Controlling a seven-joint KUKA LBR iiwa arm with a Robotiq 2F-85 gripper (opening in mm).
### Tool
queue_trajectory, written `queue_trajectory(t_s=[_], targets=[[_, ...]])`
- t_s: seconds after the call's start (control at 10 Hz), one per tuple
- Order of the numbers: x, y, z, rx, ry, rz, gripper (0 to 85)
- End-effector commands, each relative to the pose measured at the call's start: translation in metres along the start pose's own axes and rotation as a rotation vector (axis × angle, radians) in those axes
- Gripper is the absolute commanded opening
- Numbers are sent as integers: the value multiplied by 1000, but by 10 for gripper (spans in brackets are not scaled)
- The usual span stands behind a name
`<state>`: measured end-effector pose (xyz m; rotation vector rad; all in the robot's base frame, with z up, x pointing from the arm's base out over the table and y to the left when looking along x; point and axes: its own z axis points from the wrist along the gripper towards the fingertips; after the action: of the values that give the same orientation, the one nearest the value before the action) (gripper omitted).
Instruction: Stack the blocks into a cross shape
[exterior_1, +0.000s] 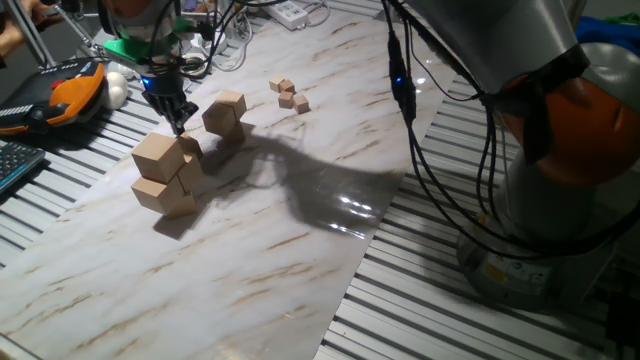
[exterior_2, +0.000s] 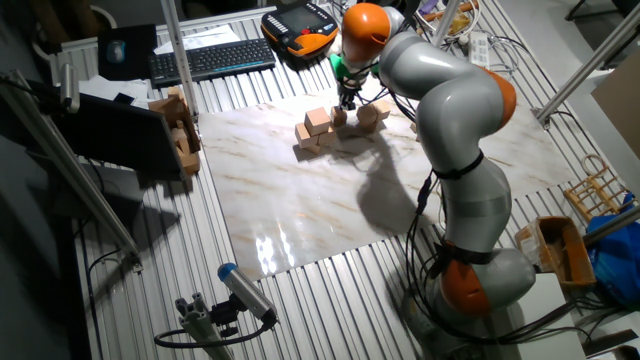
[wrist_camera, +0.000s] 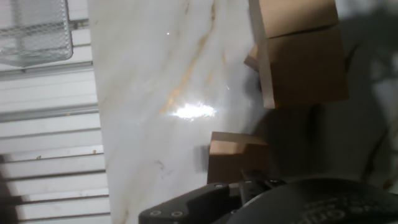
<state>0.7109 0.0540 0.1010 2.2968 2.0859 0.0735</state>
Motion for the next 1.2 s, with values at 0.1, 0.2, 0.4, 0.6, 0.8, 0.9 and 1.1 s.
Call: queue_trajectory(t_s=[0.1, 0.2, 0.4, 0.6, 0.8, 0.9, 1.1], targets=[[1, 2, 3, -12, 1, 28, 850], [1, 2, 4, -13, 0, 27, 850], [2, 4, 6, -22, -10, 21, 850], [1, 5, 8, -18, -12, 10, 850], [0, 5, 13, -13, -14, 8, 850], [0, 6, 15, -10, -13, 10, 850], [0, 7, 20, -4, -15, 22, 850]])
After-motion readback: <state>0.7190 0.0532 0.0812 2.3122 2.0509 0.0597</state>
